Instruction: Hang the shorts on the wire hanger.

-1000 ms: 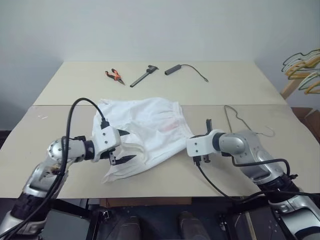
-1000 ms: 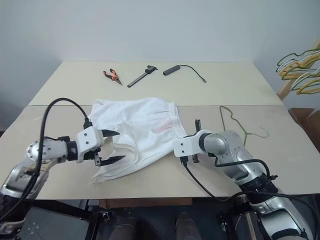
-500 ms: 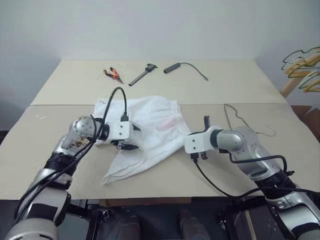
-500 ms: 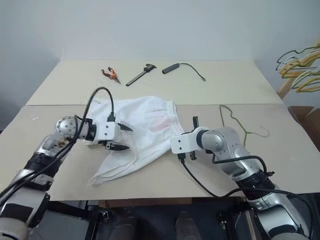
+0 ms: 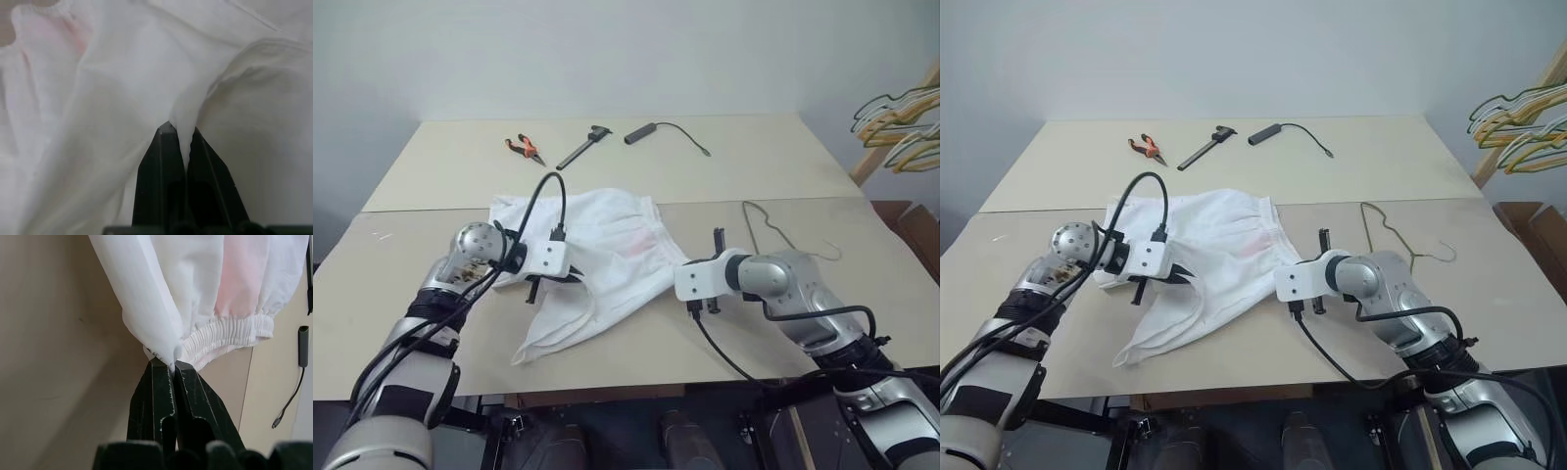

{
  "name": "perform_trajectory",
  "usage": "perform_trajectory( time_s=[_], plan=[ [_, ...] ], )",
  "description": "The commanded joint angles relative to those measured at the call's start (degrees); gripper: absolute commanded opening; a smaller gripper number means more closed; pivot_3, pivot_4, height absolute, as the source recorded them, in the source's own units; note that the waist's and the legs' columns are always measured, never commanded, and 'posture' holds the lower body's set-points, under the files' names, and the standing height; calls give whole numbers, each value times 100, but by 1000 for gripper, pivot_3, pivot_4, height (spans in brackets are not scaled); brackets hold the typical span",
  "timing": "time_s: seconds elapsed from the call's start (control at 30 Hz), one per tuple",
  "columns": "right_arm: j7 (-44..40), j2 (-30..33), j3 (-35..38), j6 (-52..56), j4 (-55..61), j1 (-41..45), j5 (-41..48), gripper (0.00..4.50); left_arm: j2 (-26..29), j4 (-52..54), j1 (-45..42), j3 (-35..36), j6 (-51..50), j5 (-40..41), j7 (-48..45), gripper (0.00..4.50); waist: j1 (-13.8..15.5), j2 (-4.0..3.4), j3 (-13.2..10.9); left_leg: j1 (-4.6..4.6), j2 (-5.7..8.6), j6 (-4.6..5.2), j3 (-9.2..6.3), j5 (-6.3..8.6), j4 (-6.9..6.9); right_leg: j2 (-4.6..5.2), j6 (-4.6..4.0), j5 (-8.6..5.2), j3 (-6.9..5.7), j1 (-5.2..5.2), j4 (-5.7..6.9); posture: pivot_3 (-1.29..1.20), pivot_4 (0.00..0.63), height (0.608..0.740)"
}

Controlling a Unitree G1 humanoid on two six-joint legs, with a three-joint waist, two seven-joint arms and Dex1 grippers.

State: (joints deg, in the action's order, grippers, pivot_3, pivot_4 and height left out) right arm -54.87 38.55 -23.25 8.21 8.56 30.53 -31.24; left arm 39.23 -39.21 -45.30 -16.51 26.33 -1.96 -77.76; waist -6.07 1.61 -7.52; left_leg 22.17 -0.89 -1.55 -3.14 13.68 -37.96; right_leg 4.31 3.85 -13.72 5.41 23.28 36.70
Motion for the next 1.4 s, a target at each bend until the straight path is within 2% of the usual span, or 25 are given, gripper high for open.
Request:
perform_trajectory(
  time_s=[0.03, 0.2, 0.33, 0.5, 0.6, 0.73, 0.9, 1.03, 1.1, 1.2, 1.3, 1.4],
  plan=[
    [72, 48, 259, 188, 121, -30, 36, 0, 610, -51, -66, 488, 182, 278, -206, 24, -43, 0, 0, 1, 0, 0, 0, 0, 0, 0, 0, 0, 0, 1, 1, -78, 83, 740],
    [428, 53, 531, 628, -130, -35, -104, 0, 1219, -672, -107, 704, 678, -135, 386, 24, -87, -1, 0, -7, 0, 0, -1, 0, 0, 0, 0, -1, 0, -1, 9, -60, 88, 740],
    [829, -7, 774, 1136, -232, -50, -240, 0, 1223, -1204, -277, 881, 969, -286, 1093, 24, -9, 0, -1, -9, 1, 0, -2, 0, 0, 1, 1, -1, -2, -5, 9, -51, 93, 740],
    [957, 55, 946, 1698, 302, -462, -329, 0, 1173, -1779, -479, 857, 1535, -546, 1903, 24, 85, 0, -1, 2, 1, 0, -4, 0, 0, 2, 2, -2, -3, 5, 7, -67, 97, 740],
    [933, 71, 953, 1925, 693, -774, -320, 0, 1158, -1991, -559, 858, 1601, -441, 1750, 24, 79, 0, -1, 6, 4, 0, -1, 0, 0, 4, 3, -2, -3, 7, 6, -84, 99, 740],
    [875, -70, 801, 2099, 1115, -1064, -214, 0, 1397, -1818, -227, 708, 1729, -140, 426, 957, 13, -1, -1, 3, 2, 0, 1, 0, 0, 1, 4, -4, -1, 7, 11, -94, 106, 740],
    [901, -120, 648, 2106, 1164, -1058, -253, 0, 1655, -1537, 74, 702, 1927, -112, -75, 2517, -86, -1, -4, -2, -4, 0, 1, 0, 1, -4, 0, -6, 1, 7, 19, -92, 116, 740],
    [884, -105, 583, 2058, 1094, -987, -243, 0, 1985, -754, 271, 932, 1531, 374, -618, 3837, -90, 4, -13, 0, -4, 0, -1, 0, 1, -3, 1, -7, 0, 7, 18, -81, 126, 740],
    [886, -101, 554, 2026, 1033, -960, -234, 0, 2297, 261, 575, 1075, 863, 884, -986, 4453, -90, 5, -20, 3, -5, 0, -2, 0, 1, -3, 1, -8, -1, 9, 17, -81, 126, 740],
    [889, -126, 509, 2013, 980, -934, -207, 0, 2582, 2280, 1303, 1386, -819, 1849, -979, 4486, -89, 4, -48, 11, -7, 0, 0, 1, 1, 0, 2, -11, 1, 18, 22, -56, 139, 740],
    [871, -144, 426, 1975, 910, -892, -187, 0, 2581, 4180, 2051, 1523, -2548, 2616, -426, 4486, -75, 2, -68, 5, -7, 1, 1, 1, 1, 1, 5, -18, 3, 16, 30, -49, 144, 740],
    [843, -174, 363, 1958, 870, -810, -148, 0, 2453, 5420, 2632, 1405, -3564, 2640, 172, 4486, -60, 4, -79, -5, -7, 1, 1, 1, 1, -1, 39, -39, 5, 8, 31, -51, 146, 740]
  ],
)
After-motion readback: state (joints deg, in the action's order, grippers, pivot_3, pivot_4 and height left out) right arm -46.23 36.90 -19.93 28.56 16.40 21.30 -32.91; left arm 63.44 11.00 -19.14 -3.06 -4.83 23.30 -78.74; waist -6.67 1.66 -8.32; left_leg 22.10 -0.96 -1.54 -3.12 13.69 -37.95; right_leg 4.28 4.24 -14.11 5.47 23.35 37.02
